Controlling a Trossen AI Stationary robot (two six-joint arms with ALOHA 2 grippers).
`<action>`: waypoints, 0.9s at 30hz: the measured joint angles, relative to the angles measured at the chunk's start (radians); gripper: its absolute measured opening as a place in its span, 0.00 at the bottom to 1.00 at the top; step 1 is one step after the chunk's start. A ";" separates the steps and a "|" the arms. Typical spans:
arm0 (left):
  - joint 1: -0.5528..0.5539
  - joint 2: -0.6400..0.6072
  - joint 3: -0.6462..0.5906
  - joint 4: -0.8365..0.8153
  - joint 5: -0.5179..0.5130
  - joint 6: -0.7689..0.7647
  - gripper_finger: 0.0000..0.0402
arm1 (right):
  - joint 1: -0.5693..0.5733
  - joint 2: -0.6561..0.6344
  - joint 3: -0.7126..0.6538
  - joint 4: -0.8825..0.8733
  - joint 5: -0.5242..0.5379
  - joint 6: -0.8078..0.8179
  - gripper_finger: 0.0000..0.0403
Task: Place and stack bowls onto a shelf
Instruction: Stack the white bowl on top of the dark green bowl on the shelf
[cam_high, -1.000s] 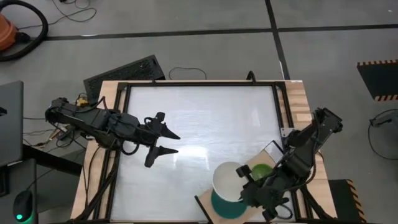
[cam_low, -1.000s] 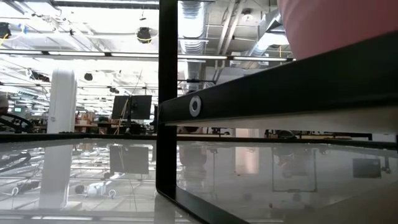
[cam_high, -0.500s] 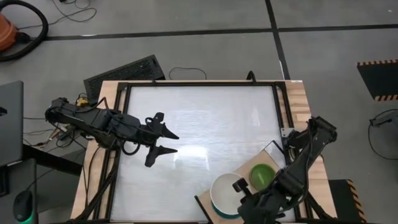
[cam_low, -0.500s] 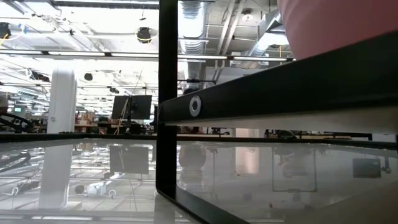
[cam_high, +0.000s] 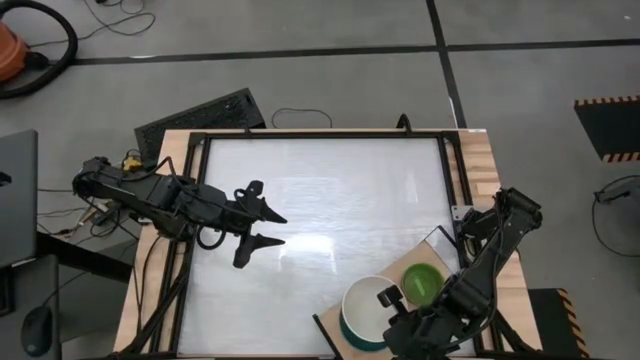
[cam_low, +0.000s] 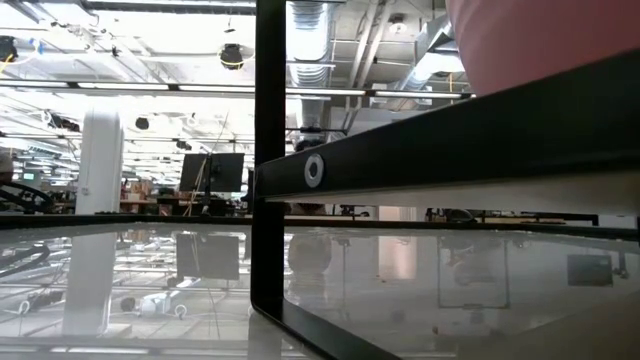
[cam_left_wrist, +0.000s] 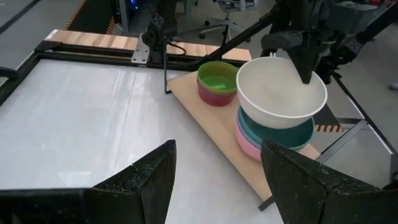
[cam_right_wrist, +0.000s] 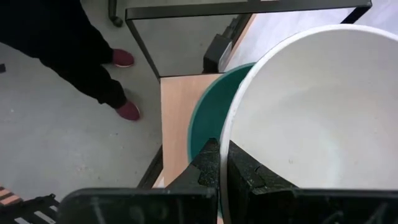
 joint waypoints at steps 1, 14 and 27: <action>0.000 0.000 0.000 0.000 0.000 0.000 0.55 | 0.000 0.000 0.000 0.001 0.000 0.000 0.07; 0.000 0.000 0.000 -0.010 -0.023 0.000 0.55 | 0.007 0.049 -0.002 0.029 -0.010 0.002 0.07; 0.000 0.000 0.000 -0.013 -0.022 0.000 0.55 | 0.013 0.048 -0.002 0.030 0.024 0.045 0.21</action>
